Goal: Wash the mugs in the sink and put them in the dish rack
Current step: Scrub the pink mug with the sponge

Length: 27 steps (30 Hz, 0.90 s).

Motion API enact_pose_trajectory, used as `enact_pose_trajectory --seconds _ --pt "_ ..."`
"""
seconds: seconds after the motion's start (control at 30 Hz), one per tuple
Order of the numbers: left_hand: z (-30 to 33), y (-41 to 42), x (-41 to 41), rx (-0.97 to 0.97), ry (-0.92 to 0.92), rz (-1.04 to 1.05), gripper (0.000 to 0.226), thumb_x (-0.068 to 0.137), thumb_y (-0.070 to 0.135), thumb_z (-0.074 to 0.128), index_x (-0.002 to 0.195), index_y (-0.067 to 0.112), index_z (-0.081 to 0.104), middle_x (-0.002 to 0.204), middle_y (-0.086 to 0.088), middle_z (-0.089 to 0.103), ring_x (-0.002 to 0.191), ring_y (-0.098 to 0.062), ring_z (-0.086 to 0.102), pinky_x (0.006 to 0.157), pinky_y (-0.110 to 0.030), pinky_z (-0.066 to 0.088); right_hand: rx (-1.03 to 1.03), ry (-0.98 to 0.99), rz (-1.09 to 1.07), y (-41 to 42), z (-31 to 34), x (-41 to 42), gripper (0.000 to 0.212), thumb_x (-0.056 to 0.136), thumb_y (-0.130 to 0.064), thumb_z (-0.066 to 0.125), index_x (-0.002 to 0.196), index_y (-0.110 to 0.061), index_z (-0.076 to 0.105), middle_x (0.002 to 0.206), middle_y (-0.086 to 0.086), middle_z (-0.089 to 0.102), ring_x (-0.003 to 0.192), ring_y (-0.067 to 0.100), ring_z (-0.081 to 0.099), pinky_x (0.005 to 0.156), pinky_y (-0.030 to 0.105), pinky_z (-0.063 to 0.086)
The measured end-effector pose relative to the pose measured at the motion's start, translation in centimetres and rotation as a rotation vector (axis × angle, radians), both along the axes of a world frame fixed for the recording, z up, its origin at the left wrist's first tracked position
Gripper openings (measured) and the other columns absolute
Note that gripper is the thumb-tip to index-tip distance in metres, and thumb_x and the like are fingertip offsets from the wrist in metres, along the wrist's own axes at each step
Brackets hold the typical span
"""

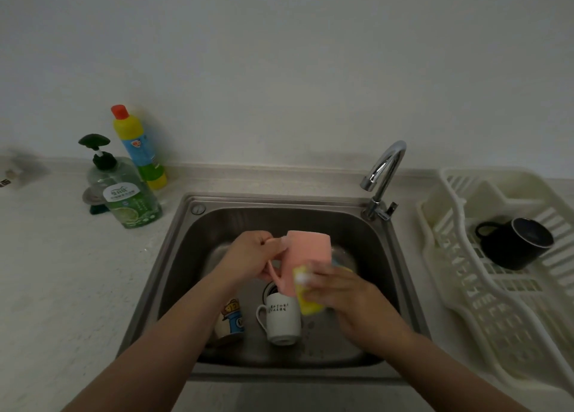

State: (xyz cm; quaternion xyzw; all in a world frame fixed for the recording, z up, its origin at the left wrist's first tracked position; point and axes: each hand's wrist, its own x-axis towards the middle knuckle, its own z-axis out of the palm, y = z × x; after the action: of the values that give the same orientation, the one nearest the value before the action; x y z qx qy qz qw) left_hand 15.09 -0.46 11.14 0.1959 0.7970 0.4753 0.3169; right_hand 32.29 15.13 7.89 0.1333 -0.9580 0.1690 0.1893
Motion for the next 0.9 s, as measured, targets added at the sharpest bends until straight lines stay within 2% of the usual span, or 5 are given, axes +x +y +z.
enact_pose_trajectory --seconds 0.17,0.27,0.4,0.53,0.9 --pt "-0.5 0.8 0.5 -0.051 -0.006 0.009 0.036 0.097 0.038 0.055 0.090 0.003 0.063 0.088 -0.007 0.075 0.068 -0.019 0.072 0.061 -0.027 0.059 -0.096 0.017 -0.261 -0.6 0.4 -1.8 0.059 0.069 -0.005 0.080 0.123 -0.020 0.064 0.138 -0.001 0.053 0.133 0.011 0.041 0.103 0.044 0.044" --pt "-0.9 0.5 0.0 0.011 -0.139 0.063 0.038 0.098 0.037 0.054 0.102 0.000 0.064 0.091 -0.009 0.075 0.069 -0.021 0.072 0.063 -0.030 0.059 -0.073 0.005 -0.021 -0.3 -0.5 0.0 0.036 0.083 -0.011 0.059 0.116 -0.018 0.070 0.134 0.000 0.059 0.134 0.012 0.044 0.112 0.034 0.036" --pt "-1.6 0.0 -0.3 0.084 -0.304 0.098 0.037 0.098 0.040 0.052 0.106 0.006 0.065 0.096 -0.007 0.074 0.075 -0.019 0.071 0.062 -0.026 0.055 -0.335 -0.025 -0.403 0.6 -0.2 0.0 0.052 0.092 -0.010 0.048 0.139 -0.032 0.045 0.149 -0.014 0.035 0.141 0.003 0.029 0.114 0.037 0.034" --pt "-2.0 -0.5 -0.6 0.147 -0.403 0.093 0.040 0.098 0.041 0.052 0.107 0.004 0.064 0.093 -0.008 0.073 0.075 -0.019 0.069 0.063 -0.026 0.055 -0.156 0.003 -0.103 -1.2 0.3 -0.4 0.043 0.088 -0.017 0.045 0.128 -0.019 0.061 0.141 -0.003 0.051 0.138 0.014 0.039 0.113 0.038 0.034" --pt "-2.8 -1.9 -1.7 0.306 -0.531 0.163 0.031 0.095 0.041 0.054 0.085 0.012 0.055 0.083 -0.004 0.067 0.072 -0.016 0.067 0.061 -0.028 0.055 -0.542 -0.020 -0.125 -0.9 0.8 0.5 0.056 0.089 0.003 0.043 0.137 -0.023 0.053 0.147 -0.009 0.047 0.136 0.011 0.043 0.111 0.030 0.036"
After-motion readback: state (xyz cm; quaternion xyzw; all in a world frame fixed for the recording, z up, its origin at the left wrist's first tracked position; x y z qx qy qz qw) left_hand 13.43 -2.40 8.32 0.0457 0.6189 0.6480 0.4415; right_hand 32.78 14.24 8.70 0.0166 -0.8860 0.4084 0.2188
